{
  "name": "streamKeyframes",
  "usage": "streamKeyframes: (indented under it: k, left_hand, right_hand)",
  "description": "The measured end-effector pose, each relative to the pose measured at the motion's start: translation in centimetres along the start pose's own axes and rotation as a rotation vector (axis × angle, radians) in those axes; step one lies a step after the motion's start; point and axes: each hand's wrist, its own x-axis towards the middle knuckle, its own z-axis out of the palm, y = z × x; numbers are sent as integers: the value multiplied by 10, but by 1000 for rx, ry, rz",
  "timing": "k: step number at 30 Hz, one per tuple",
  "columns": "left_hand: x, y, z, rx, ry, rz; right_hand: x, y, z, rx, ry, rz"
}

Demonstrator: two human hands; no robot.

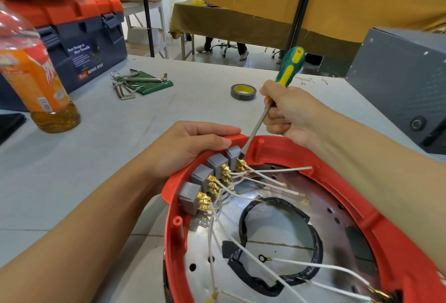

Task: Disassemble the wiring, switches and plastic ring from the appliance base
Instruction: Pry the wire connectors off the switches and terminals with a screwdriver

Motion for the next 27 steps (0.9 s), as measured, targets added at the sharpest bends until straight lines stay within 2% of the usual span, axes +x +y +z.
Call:
streamKeyframes:
  k: [6, 16, 27]
  left_hand:
    - [-1, 0, -1, -15, -6, -1]
    - [0, -2, -1, -54, -12, -7]
    - [0, -1, -1, -21, -9, -5]
  right_hand:
    - [-3, 0, -1, 29, -13, -47]
    - [-12, -6, -7, 73, 11, -305]
    - [-19, -6, -6, 6, -14, -374]
